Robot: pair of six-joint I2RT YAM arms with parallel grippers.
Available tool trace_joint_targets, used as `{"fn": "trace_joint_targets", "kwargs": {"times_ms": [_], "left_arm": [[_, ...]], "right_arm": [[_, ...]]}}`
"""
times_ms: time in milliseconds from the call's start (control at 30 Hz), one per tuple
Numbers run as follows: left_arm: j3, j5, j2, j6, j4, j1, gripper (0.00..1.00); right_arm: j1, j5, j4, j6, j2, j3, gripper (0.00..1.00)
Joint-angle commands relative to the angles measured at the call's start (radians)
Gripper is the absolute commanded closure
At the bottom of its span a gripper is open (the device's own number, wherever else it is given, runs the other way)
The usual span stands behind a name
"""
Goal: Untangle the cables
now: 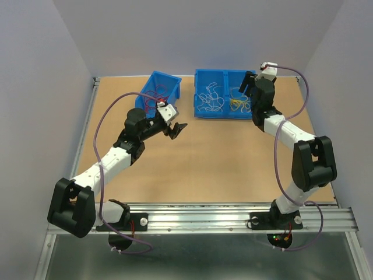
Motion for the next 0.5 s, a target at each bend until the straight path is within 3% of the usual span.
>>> {"fn": "trace_joint_targets", "kwargs": {"times_ms": [0,167,367,467], "left_arm": [[0.0,-0.008,-0.029,0.011,0.048,-0.005,0.14],[-0.002,-0.035,-0.035,0.012,0.051,-0.006,0.14],[-0.003,-0.207,-0.029,-0.041,0.096,-0.003,0.13],[-0.008,-0.285,-0.045,-0.065,0.114,-0.003,0.13]], "right_arm": [[-0.003,-0.02,0.024,-0.004,-0.101,0.037,0.24],[-0.003,-0.04,0.013,-0.007,-0.227,-0.063,0.21],[-0.003,-0.157,-0.018,0.005,-0.455,-0.235,0.01],[-0.003,-0.213,-0.016,0.03,-0.57,-0.333,0.0]]}}
